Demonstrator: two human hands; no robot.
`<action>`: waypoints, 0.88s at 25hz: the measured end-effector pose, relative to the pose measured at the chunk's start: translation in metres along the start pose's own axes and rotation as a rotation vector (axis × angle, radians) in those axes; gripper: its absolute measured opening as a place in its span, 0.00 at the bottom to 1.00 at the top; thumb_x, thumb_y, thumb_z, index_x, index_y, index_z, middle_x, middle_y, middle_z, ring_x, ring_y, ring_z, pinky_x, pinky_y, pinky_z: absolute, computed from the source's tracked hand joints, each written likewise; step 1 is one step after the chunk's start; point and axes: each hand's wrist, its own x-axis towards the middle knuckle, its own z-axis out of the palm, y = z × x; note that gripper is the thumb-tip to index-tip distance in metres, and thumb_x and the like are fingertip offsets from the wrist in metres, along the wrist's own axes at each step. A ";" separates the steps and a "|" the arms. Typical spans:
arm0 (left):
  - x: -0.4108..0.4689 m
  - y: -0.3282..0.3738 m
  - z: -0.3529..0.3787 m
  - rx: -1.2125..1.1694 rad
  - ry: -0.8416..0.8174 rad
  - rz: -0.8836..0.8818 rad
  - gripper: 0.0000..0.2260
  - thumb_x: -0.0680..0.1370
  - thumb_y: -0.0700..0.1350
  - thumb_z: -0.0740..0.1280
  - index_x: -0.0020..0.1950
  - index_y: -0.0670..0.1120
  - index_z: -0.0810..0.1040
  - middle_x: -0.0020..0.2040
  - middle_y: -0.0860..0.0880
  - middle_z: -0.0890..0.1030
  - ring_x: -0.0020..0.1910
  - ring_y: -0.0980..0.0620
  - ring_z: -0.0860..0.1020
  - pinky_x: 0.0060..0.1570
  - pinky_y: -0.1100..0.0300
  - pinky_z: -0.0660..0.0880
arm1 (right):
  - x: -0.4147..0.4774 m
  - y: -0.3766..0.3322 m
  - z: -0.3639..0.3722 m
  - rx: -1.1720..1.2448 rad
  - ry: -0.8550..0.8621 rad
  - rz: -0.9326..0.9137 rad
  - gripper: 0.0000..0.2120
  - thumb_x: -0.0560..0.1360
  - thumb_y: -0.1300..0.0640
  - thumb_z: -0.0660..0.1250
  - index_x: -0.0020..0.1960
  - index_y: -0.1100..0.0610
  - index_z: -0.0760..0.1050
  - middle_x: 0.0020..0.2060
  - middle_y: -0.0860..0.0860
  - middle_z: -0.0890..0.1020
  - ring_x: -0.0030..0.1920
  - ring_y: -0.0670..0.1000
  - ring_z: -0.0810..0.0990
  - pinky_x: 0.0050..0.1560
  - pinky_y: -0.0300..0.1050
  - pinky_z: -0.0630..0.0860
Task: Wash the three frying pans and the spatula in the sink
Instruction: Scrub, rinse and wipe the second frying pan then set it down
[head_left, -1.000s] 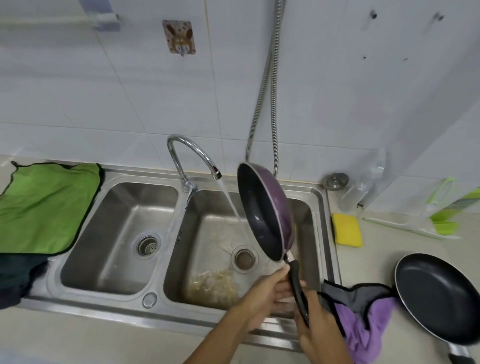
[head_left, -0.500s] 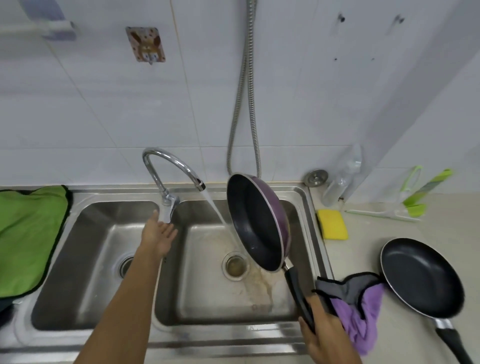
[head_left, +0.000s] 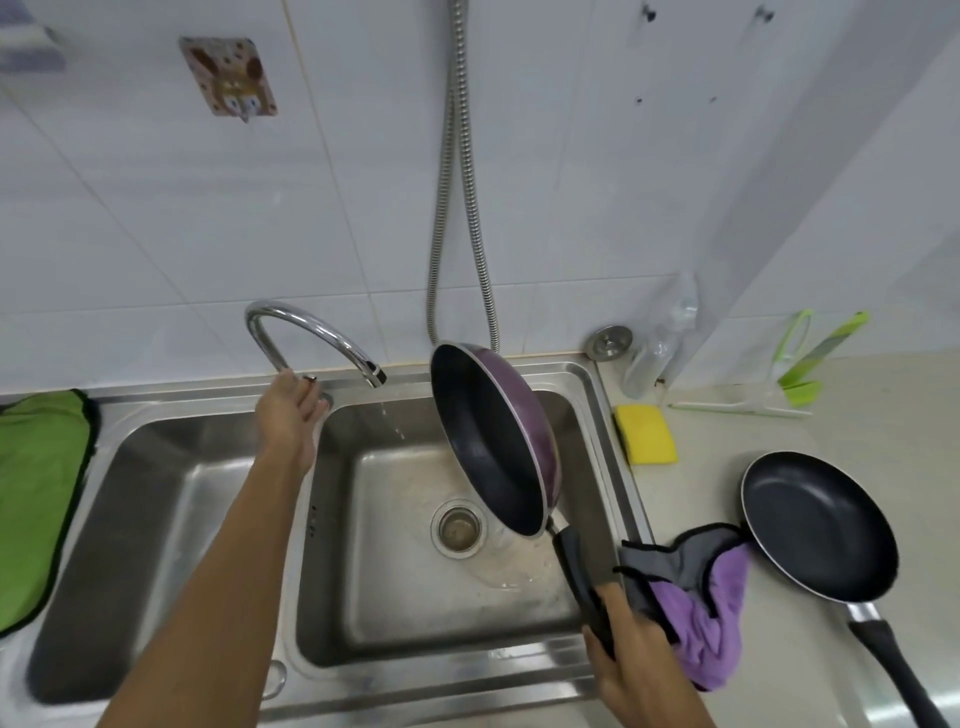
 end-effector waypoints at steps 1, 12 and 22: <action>-0.002 -0.002 -0.003 0.008 -0.030 -0.006 0.13 0.87 0.46 0.58 0.69 0.45 0.74 0.66 0.44 0.78 0.71 0.45 0.75 0.64 0.53 0.75 | 0.000 -0.003 -0.002 -0.007 -0.014 0.018 0.16 0.74 0.60 0.69 0.60 0.53 0.70 0.29 0.40 0.69 0.28 0.36 0.70 0.36 0.36 0.67; -0.214 -0.157 -0.007 0.445 -0.226 -0.135 0.05 0.82 0.46 0.69 0.55 0.49 0.83 0.53 0.49 0.88 0.55 0.49 0.86 0.54 0.51 0.81 | -0.001 0.005 -0.005 -0.016 -0.120 -0.008 0.14 0.76 0.61 0.66 0.57 0.49 0.65 0.32 0.45 0.76 0.30 0.43 0.76 0.32 0.37 0.73; -0.297 -0.188 0.041 0.416 -0.533 -0.395 0.25 0.81 0.62 0.66 0.61 0.41 0.83 0.55 0.45 0.88 0.56 0.49 0.85 0.62 0.50 0.79 | -0.019 0.007 -0.001 0.211 -0.104 -0.104 0.16 0.79 0.63 0.65 0.62 0.51 0.67 0.41 0.46 0.82 0.41 0.40 0.82 0.36 0.33 0.77</action>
